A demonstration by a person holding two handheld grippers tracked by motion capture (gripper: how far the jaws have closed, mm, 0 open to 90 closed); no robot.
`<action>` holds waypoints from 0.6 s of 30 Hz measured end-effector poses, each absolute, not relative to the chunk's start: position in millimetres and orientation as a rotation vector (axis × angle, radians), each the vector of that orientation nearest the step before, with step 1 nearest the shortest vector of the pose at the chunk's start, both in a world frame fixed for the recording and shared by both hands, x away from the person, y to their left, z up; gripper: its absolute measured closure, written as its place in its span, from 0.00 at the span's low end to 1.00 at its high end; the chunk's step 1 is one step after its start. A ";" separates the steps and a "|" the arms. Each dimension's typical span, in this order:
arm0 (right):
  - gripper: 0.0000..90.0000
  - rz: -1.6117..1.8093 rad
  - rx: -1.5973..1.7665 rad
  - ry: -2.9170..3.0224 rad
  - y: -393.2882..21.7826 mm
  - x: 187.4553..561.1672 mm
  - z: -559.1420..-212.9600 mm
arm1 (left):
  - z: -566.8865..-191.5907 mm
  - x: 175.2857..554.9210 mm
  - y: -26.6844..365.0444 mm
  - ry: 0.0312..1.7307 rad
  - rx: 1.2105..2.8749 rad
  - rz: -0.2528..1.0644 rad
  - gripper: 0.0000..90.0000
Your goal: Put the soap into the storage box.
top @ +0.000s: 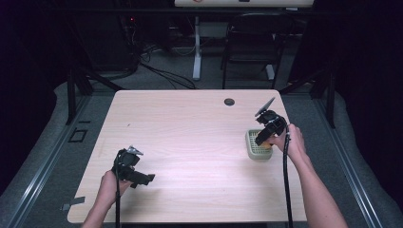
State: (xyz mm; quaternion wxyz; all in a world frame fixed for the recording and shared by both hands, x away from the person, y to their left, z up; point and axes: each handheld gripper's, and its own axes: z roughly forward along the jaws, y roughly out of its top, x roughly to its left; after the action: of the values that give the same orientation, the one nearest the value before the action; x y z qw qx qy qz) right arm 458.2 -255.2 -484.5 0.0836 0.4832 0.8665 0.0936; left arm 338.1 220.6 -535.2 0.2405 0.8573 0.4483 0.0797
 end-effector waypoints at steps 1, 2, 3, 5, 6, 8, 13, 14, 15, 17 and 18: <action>0.30 0.279 1.442 2.586 -255.2 458.2 -484.5 | -535.2 338.1 220.6 1.226 2.346 0.218 0.00; 0.30 0.271 1.438 2.589 -255.5 459.3 -484.5 | -535.2 338.1 220.6 1.226 2.346 0.218 0.00; 0.30 0.277 1.443 2.588 -255.1 460.1 -484.8 | -535.2 338.1 220.6 1.226 2.347 0.217 0.00; 0.30 0.264 1.438 2.588 -254.4 461.5 -485.5 | -535.2 338.1 220.6 1.225 2.346 0.216 0.00; 0.30 0.266 1.441 2.592 -253.2 462.8 -486.4 | -535.2 338.1 220.6 1.225 2.347 0.216 0.00; 0.30 0.272 1.438 2.591 -252.7 463.3 -487.3 | -535.2 338.1 220.5 1.224 2.347 0.216 0.00; 0.30 0.247 1.430 2.607 -249.2 467.5 -489.4 | -535.4 337.9 220.2 1.224 2.348 0.215 0.00; 0.30 0.247 1.430 2.607 -249.2 467.5 -489.4 | -535.4 337.8 220.1 1.224 2.348 0.216 0.00; 0.30 0.260 1.443 2.599 -248.2 467.6 -490.8 | -535.4 337.7 220.1 1.223 2.348 0.217 0.00; 0.30 0.246 1.433 2.612 -248.0 469.7 -492.0 | -535.2 337.3 220.3 1.220 2.353 0.210 0.00; 0.30 0.255 1.447 2.603 -247.1 470.6 -494.9 | -535.2 337.1 220.1 1.219 2.352 0.214 0.00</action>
State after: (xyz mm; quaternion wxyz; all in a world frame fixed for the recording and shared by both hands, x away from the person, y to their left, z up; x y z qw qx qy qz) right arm 470.6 -247.1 -494.9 0.0762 0.4828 0.8682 0.0852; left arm 337.1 220.1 -535.2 0.2395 0.8593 0.4452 0.0782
